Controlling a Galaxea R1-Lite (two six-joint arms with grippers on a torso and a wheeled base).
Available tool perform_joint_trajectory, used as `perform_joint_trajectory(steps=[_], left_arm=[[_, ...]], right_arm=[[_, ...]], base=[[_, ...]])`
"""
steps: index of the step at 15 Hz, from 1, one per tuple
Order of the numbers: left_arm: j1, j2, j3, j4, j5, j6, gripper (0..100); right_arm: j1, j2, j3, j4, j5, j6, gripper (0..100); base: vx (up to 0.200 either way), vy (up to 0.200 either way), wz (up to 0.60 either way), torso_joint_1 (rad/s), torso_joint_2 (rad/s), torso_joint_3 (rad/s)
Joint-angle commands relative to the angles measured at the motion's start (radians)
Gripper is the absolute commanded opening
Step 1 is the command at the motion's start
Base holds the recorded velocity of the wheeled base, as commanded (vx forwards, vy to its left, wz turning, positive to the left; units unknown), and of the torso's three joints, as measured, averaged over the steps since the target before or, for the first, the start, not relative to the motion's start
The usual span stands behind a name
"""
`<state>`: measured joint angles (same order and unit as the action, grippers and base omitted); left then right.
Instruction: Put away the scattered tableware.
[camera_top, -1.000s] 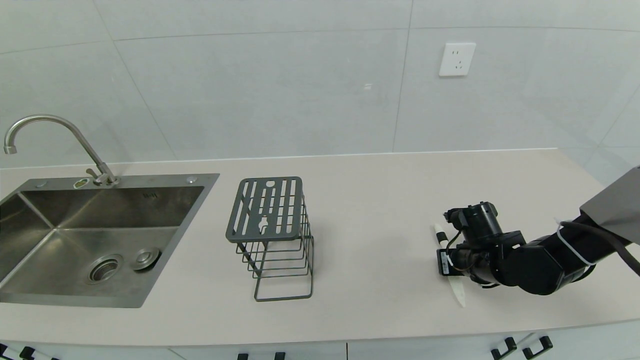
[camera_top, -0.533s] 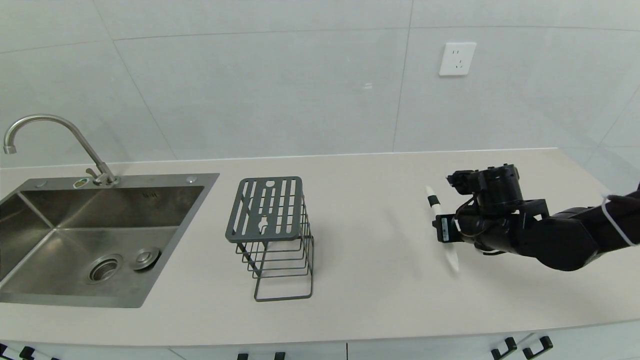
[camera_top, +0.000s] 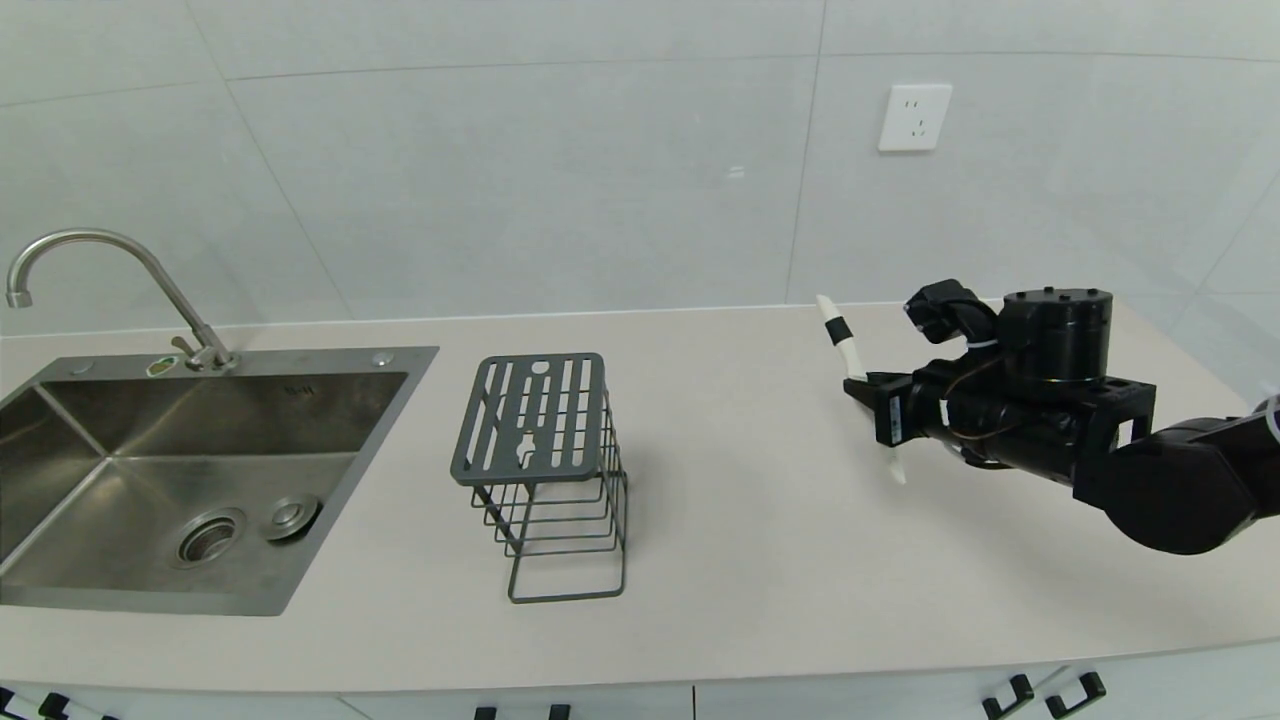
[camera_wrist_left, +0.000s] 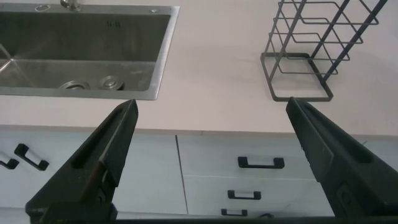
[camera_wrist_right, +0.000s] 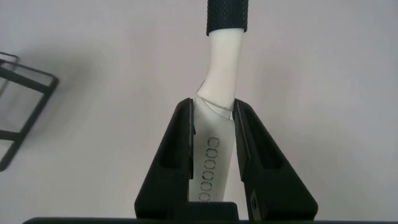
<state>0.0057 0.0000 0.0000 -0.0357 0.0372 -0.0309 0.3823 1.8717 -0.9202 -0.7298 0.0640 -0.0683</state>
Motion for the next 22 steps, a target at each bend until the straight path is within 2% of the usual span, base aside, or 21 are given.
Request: perform_joint_trajectory(steps=[1, 3, 4, 5, 6, 7, 8, 9, 10, 11, 12, 13, 14, 15, 18, 19, 20, 21, 22], left_arm=[[0.0, 0.0, 0.0, -0.041, -0.003, 0.0, 100], [0.0, 0.0, 0.0, -0.187, -0.01, 0.003, 100], [0.0, 0.0, 0.0, -0.277, -0.053, 0.0, 100], [0.0, 0.0, -0.017, -0.323, -0.126, -0.001, 100], [0.0, 0.012, -0.091, -0.302, -0.174, -0.037, 100], [-0.016, 0.06, -0.201, -0.228, -0.206, -0.106, 100], [-0.03, 0.097, -0.265, -0.193, -0.227, -0.124, 100], [-0.075, 0.183, -0.38, -0.164, -0.278, -0.124, 100], [-0.112, 0.268, -0.434, -0.187, -0.304, -0.09, 100], [-0.124, 0.311, -0.442, -0.21, -0.316, -0.054, 100], [-0.173, 0.428, -0.433, -0.319, -0.385, 0.057, 100], [-0.194, 0.511, -0.411, -0.401, -0.488, 0.106, 100], [-0.193, 0.575, -0.397, -0.457, -0.571, 0.124, 100], [-0.193, 0.661, -0.383, -0.5, -0.62, 0.127, 100], [-0.196, 0.894, -0.356, -0.662, -0.701, 0.126, 100], [-0.196, 1.008, -0.356, -0.77, -0.732, 0.127, 100], [-0.196, 1.04, -0.36, -0.803, -0.741, 0.127, 100], [-0.202, 1.177, -0.364, -0.971, -0.803, 0.134, 100], [-0.224, 1.252, -0.353, -1.113, -0.895, 0.152, 100]], right_arm=[[0.007, 0.001, 0.055, -0.079, 0.037, -0.018, 0], [0.007, 0.0, 0.072, -0.166, 0.111, -0.048, 0], [0.007, -0.002, 0.078, -0.218, 0.178, -0.088, 0], [0.007, 0.0, 0.09, -0.27, 0.244, -0.116, 0], [0.007, 0.001, 0.112, -0.33, 0.313, -0.14, 0], [0.007, 0.001, 0.132, -0.372, 0.347, -0.151, 0], [0.009, 0.001, 0.138, -0.381, 0.355, -0.151, 0], [0.009, -0.002, 0.139, -0.393, 0.361, -0.151, 0], [0.009, -0.009, 0.138, -0.408, 0.379, -0.157, 0], [0.012, -0.014, 0.136, -0.413, 0.39, -0.166, 0], [0.02, -0.022, 0.136, -0.416, 0.416, -0.202, 0], [0.032, -0.032, 0.136, -0.418, 0.439, -0.217, 0], [0.047, -0.04, 0.138, -0.419, 0.45, -0.22, 0], [0.072, -0.051, 0.136, -0.422, 0.45, -0.223, 0], [0.104, -0.062, 0.138, -0.436, 0.45, -0.223, 0], [0.104, -0.062, 0.141, -0.436, 0.45, -0.223, 0], [0.104, -0.062, 0.142, -0.438, 0.45, -0.223, 0], [0.107, -0.063, 0.152, -0.453, 0.451, -0.225, 0], [0.124, -0.068, 0.152, -0.454, 0.453, -0.225, 0]], base=[[0.0, 0.0, 0.0, 0.0, 0.0, 0.0], [0.0, 0.0, 0.0, 0.0, 0.0, 0.0], [0.0, 0.0, 0.0, 0.0, 0.0, 0.0], [0.0, 0.0, 0.0, 0.0, 0.0, 0.0], [0.0, 0.0, 0.0, 0.0, 0.0, 0.0], [0.0, 0.0, 0.0, 0.0, 0.0, 0.0], [0.0, 0.0, 0.0, 0.0, 0.0, 0.0], [0.0, 0.0, 0.0, 0.0, 0.0, 0.0], [0.0, 0.0, 0.0, 0.0, 0.0, 0.0], [0.0, 0.0, 0.0, 0.0, 0.0, 0.0], [0.0, 0.0, 0.0, 0.0, 0.0, 0.0], [0.0, 0.0, 0.0, 0.0, 0.0, 0.0], [0.0, 0.0, 0.0, 0.0, 0.0, 0.0], [0.0, 0.0, 0.0, 0.0, 0.0, 0.0], [0.0, 0.0, 0.0, 0.0, 0.0, 0.0], [0.0, 0.0, 0.0, 0.0, 0.0, 0.0], [0.0, 0.0, 0.0, 0.0, 0.0, 0.0], [0.0, 0.0, 0.0, 0.0, 0.0, 0.0], [0.0, 0.0, 0.0, 0.0, 0.0, 0.0]])
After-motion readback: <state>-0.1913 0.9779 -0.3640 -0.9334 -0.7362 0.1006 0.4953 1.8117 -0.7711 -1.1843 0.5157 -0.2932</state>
